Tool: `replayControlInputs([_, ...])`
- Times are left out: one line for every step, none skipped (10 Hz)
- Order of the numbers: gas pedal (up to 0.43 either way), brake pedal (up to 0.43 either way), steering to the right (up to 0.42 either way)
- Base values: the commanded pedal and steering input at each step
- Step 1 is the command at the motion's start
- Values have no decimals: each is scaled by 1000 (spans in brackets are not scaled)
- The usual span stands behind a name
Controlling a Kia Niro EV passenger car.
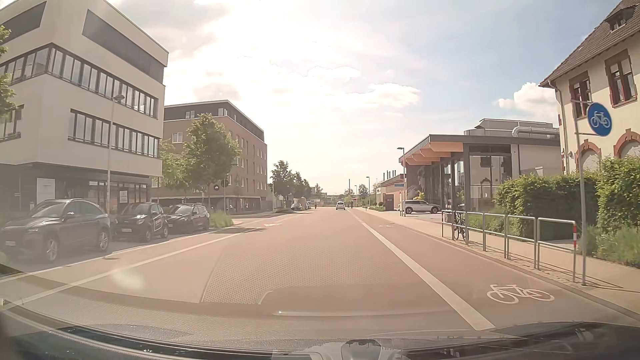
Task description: Follow the waypoints while adhering to traffic rules and regulations
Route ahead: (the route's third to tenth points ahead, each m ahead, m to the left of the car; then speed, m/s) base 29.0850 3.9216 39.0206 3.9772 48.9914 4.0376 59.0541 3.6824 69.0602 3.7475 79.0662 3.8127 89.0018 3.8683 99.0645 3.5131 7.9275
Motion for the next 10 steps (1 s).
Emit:
replayControlInputs([59, 0, 9])
replayControlInputs([59, 0, 9])
replayControlInputs([59, 0, 8])
replayControlInputs([59, 0, 8])
replayControlInputs([59, 0, 4])
replayControlInputs([59, 0, 4])
replayControlInputs([59, 0, 4])
replayControlInputs([59, 0, 4])
replayControlInputs([59, 0, 3])
replayControlInputs([59, 0, 3])
